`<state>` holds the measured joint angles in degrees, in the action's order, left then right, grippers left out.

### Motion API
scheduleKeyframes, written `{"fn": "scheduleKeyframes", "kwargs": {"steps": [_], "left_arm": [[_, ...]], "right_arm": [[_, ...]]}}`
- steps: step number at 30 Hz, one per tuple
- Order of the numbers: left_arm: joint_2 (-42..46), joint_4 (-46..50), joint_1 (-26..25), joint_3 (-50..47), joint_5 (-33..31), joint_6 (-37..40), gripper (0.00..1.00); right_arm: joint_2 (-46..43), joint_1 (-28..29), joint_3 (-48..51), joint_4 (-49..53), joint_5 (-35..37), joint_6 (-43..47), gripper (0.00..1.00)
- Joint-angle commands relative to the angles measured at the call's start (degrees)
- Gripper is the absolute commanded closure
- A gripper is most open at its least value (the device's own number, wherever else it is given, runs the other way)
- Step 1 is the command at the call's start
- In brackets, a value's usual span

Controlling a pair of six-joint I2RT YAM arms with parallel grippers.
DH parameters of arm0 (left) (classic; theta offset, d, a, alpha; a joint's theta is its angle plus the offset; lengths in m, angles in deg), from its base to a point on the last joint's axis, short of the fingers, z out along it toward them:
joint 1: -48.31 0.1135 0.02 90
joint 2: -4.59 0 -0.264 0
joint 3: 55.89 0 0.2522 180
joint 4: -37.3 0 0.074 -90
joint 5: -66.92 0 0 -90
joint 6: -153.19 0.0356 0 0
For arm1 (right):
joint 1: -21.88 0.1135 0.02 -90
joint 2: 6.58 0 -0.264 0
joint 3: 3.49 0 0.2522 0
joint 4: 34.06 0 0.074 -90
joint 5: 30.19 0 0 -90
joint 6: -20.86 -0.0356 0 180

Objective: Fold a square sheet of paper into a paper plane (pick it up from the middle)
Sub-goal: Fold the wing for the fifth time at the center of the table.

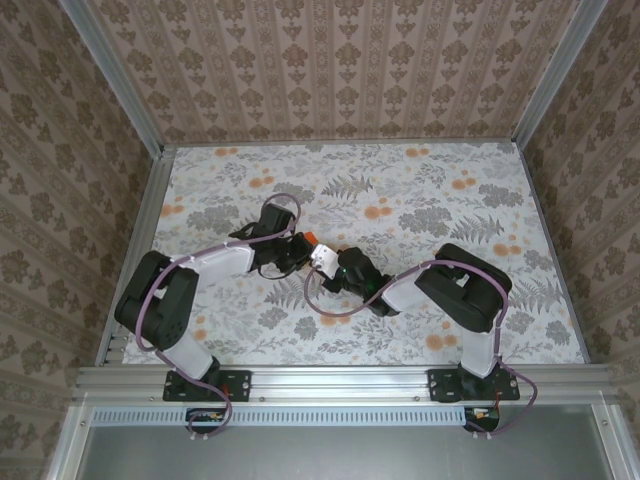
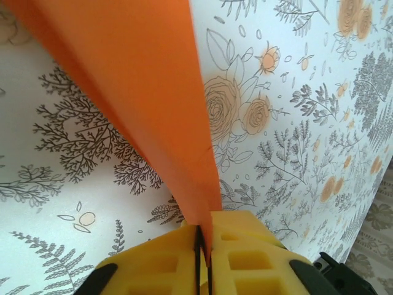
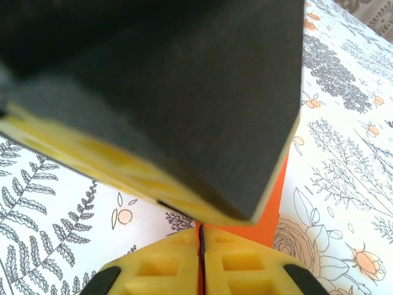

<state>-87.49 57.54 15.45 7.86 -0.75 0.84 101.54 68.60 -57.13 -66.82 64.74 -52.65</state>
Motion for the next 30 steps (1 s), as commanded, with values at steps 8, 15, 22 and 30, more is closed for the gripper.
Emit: {"fn": "scheduleKeyframes", "kwargs": {"steps": [8,15,22,30], "left_arm": [[7.7,3.7,6.3,-1.3,-1.0,2.6,0.56],[11.7,4.0,9.0,-3.4,-3.0,6.1,0.48],[11.2,-2.6,8.1,-5.8,-0.7,6.9,0.49],[6.2,-5.8,4.9,-3.6,0.0,8.9,0.58]], "right_arm": [[-2.4,-4.5,-0.6,4.5,-10.4,-11.8,0.98],[-3.2,-7.9,-1.6,5.5,-18.4,-23.3,0.98],[-1.5,-10.7,-4.3,5.7,-25.8,-37.1,0.99],[0.9,-12.7,-6.3,5.3,-30.7,-49.2,1.00]]}}
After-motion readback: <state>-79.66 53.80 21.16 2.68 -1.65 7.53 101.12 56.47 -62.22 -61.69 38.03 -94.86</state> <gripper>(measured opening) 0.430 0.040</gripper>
